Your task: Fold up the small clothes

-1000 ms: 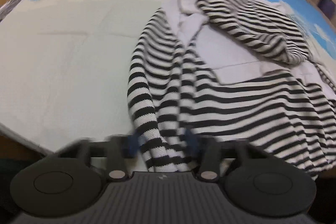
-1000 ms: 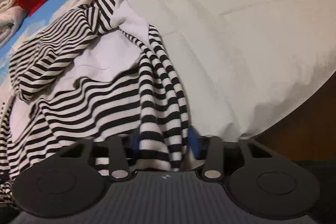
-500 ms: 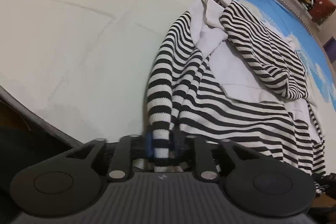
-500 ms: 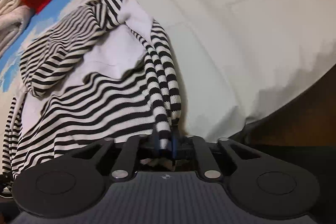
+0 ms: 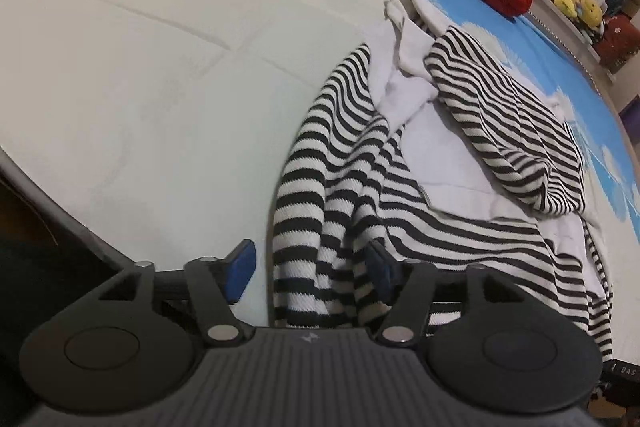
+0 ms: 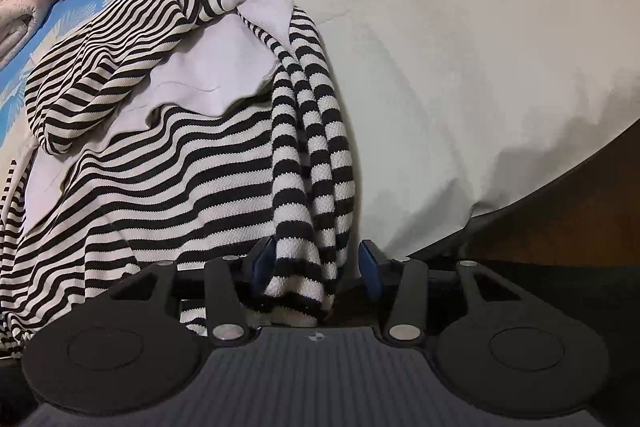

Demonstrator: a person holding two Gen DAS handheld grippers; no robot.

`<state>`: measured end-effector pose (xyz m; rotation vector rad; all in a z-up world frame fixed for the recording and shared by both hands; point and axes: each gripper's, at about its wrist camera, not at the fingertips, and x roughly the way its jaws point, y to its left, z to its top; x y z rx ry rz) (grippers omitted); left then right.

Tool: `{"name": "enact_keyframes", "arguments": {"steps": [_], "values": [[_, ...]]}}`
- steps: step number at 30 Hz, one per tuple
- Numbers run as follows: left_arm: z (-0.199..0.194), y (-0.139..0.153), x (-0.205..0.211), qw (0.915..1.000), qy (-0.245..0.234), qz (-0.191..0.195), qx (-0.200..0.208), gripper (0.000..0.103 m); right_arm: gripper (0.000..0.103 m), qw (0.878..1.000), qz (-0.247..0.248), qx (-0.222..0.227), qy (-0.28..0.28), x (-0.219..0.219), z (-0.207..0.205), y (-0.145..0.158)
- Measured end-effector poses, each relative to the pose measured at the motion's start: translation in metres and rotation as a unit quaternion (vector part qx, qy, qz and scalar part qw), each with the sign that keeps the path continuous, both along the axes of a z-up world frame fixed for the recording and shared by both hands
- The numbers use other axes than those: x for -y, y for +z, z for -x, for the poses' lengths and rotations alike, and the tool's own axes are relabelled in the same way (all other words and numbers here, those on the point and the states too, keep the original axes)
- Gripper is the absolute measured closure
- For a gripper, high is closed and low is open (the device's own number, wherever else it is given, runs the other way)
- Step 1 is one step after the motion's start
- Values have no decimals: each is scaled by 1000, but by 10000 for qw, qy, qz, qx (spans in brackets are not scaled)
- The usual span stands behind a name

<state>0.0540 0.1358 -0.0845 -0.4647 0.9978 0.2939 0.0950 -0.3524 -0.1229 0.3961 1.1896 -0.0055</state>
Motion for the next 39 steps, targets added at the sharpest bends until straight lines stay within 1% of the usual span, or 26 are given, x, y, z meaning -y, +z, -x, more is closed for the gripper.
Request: {"name": "enact_keyframes", "arguments": {"steps": [1,2,3,4,7,8,9,10,11,13,16,19,20,21,23,26,27,34,37,38,39], "values": [[-1,-2,1,10000,-58,65,-42,37,67,10000,-39,31,27,-1,1,0],[-3,-4,3,9998,-116,110,-83,36,71,9999,-77,63,58,-2,1,1],[-4,-6,6,9997,-185,114,-136,35,79,9998,-74,121,113,-3,1,3],[-6,-8,9,9994,-262,37,-211,35,84,9997,-29,173,173,-5,2,5],[-8,-10,20,9975,-500,-388,-327,36,89,9992,86,281,281,-8,3,9],[-8,-10,22,9968,-552,-473,-330,46,90,9991,97,301,291,-8,3,9],[-9,-10,24,9961,-616,-547,-326,75,91,9990,96,315,292,-7,3,9],[-9,-10,26,9952,-672,-626,-342,92,91,9990,90,326,286,-7,3,10],[-8,-10,26,9944,-714,-695,-343,95,92,9990,83,340,273,-6,4,10],[-6,-7,24,9954,-631,-667,-267,96,95,9989,74,393,233,-5,4,12],[-4,-2,21,9965,-507,-645,-182,96,96,9983,35,567,111,-1,7,19],[-4,-4,16,9982,-370,-421,-202,90,96,9982,-4,593,61,1,7,20],[-4,-6,15,9986,-342,-325,-224,83,96,9985,7,550,59,1,6,19],[-4,-7,14,9988,-320,-275,-236,71,94,9988,4,491,62,0,6,17],[-4,-7,15,9990,-301,-256,-221,60,87,9994,-28,349,83,-1,4,11],[-5,-7,18,9989,-386,-179,-214,53,81,9996,63,228,177,-6,3,7],[-5,-9,18,9987,-416,-149,-247,52,79,9995,99,221,210,-7,3,7],[-7,-13,25,9971,-589,-356,-323,52,79,9996,105,195,202,-7,4,6],[-8,-14,32,9947,-768,-588,-358,55,79,9994,146,216,242,-8,4,6],[-8,-14,35,9933,-846,-701,-371,62,80,9993,163,230,257,-9,4,6],[-8,-14,37,9921,-906,-786,-378,79,83,9992,170,248,274,-9,4,6]]}}
